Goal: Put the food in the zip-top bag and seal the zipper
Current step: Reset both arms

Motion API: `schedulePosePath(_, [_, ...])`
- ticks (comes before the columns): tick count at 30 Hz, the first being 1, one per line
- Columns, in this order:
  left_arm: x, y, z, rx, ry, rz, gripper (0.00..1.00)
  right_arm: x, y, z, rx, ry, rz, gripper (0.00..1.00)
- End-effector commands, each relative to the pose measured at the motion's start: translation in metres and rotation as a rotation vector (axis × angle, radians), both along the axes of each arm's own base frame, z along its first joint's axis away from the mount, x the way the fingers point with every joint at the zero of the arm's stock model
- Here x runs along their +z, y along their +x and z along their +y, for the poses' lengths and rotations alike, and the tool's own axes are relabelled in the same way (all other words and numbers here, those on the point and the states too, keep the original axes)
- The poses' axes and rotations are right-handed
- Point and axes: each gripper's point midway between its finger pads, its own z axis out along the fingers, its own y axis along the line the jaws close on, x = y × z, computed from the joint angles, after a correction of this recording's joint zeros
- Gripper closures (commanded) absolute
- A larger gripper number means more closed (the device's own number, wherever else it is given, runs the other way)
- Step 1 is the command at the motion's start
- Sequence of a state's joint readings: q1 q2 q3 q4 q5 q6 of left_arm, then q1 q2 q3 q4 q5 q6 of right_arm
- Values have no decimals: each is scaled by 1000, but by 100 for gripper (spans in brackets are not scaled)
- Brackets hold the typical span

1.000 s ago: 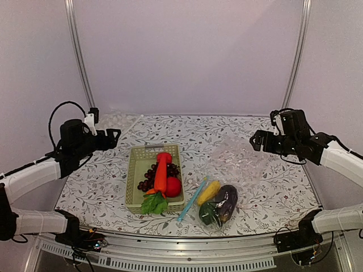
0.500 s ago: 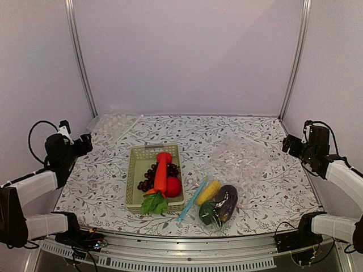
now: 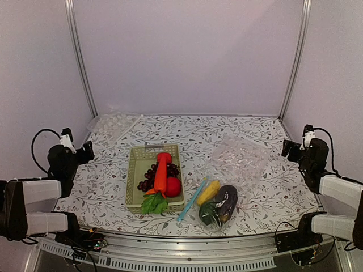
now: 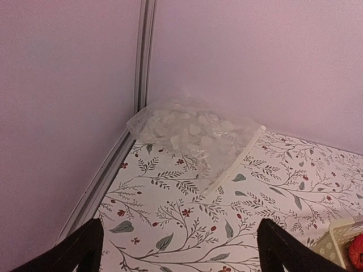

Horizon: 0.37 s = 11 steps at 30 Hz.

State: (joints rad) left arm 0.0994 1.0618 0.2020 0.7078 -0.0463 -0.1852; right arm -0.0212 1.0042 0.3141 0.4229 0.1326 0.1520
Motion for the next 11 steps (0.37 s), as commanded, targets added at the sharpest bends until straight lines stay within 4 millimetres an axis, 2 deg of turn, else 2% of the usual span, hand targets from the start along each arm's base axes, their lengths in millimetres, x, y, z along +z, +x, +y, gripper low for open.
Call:
schedulePosePath(1, [3,8,5,17,2,-4,5,14,-3,-5,-21,-24,-76,1])
schedulePosePath(11, [-2,11,2,0,-7,7,4,17,-8,-6,-25,-18,-96,1])
